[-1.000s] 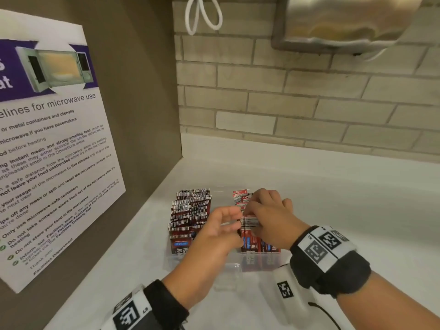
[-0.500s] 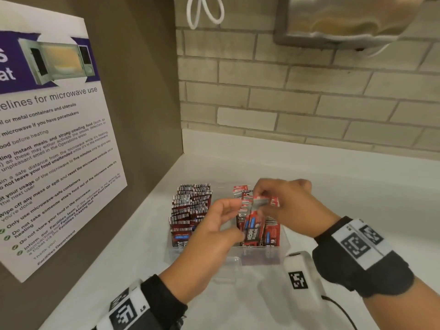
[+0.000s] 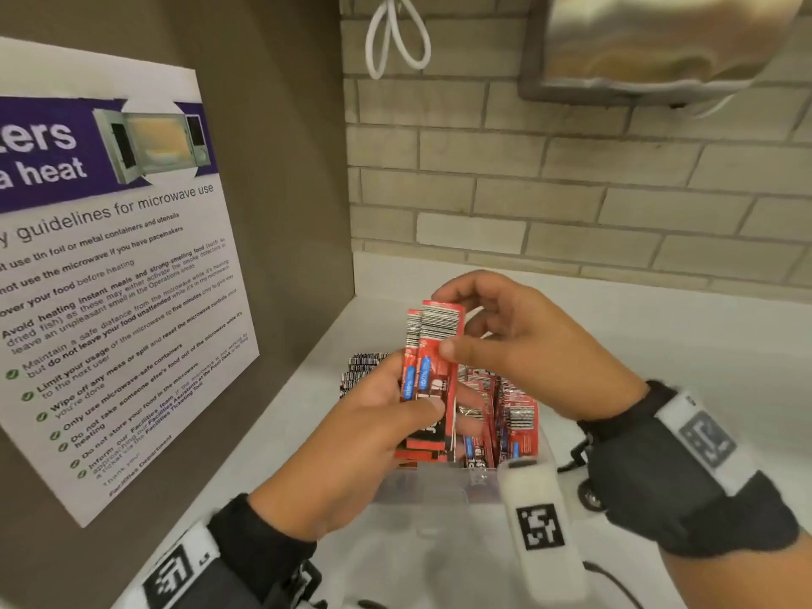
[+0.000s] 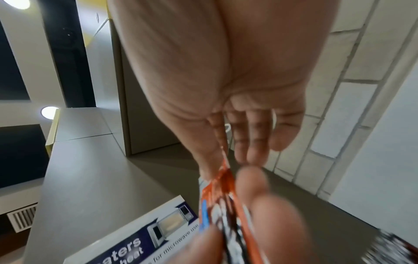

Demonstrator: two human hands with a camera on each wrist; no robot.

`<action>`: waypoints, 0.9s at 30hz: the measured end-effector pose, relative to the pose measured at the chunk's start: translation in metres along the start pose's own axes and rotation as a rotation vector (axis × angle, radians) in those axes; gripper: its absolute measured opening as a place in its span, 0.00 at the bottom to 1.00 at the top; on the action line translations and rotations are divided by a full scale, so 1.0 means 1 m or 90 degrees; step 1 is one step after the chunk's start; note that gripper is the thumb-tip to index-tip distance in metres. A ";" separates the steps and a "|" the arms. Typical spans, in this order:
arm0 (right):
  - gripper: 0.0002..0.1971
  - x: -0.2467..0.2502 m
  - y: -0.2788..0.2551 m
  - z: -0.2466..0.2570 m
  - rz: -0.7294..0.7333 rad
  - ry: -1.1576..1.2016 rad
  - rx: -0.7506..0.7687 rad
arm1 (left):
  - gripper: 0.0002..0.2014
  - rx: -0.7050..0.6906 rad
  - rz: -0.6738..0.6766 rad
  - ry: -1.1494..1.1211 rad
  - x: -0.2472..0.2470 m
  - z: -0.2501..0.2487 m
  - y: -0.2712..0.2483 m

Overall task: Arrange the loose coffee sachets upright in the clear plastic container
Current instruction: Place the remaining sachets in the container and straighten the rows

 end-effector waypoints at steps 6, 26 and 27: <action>0.18 -0.031 -0.017 -0.043 -0.074 0.121 -0.049 | 0.19 -0.065 -0.163 -0.042 0.040 -0.001 -0.001; 0.11 -0.057 0.002 -0.073 -0.113 0.213 -0.024 | 0.14 -0.064 -0.232 -0.013 0.049 0.011 0.006; 0.11 -0.056 0.001 -0.071 -0.111 0.220 -0.012 | 0.14 -0.072 -0.229 -0.007 0.048 0.009 0.006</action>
Point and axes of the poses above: each hand's wrist, its own y-axis towards the middle knuckle, its own x-axis out of the back of the hand, z = x × y, the point moved 8 cm from there along y, towards the middle knuckle, and after that the axes turned 7 degrees about -x, right-handed, at the moved point
